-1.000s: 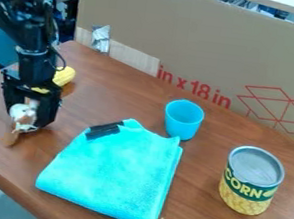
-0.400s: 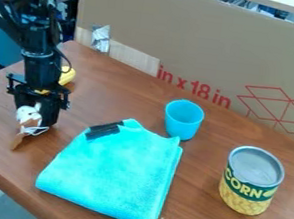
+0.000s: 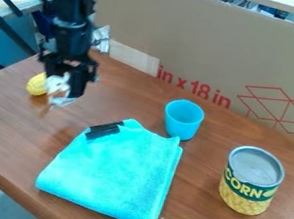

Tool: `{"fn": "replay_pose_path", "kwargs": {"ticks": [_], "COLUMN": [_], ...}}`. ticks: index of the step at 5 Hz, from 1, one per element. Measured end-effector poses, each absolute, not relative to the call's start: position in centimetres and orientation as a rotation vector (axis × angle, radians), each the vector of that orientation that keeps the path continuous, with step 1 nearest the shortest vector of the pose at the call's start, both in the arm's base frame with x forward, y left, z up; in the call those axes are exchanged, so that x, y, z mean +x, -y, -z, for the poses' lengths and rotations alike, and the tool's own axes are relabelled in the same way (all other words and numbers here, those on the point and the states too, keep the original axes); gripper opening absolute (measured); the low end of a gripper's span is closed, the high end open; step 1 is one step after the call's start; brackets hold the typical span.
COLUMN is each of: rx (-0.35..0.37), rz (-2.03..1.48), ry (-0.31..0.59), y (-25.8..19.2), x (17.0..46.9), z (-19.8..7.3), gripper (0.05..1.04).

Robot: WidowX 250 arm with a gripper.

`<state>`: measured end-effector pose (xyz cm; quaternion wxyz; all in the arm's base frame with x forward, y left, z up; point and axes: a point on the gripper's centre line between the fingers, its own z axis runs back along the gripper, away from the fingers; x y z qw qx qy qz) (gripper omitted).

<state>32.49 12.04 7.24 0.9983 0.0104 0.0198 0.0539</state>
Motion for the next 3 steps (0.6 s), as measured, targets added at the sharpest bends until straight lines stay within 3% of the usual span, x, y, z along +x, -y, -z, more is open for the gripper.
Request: {"fn": "replay_pose_path", "kwargs": {"ticks": [2, 3], "rx": [0.016, -0.002], "rz": [-0.035, -0.011], "ry": [-0.07, -0.089], "y": [-9.9, -9.0], "x": [37.4, 38.0], "z": [-6.5, -5.4], "gripper": [0.595, 0.595]}}
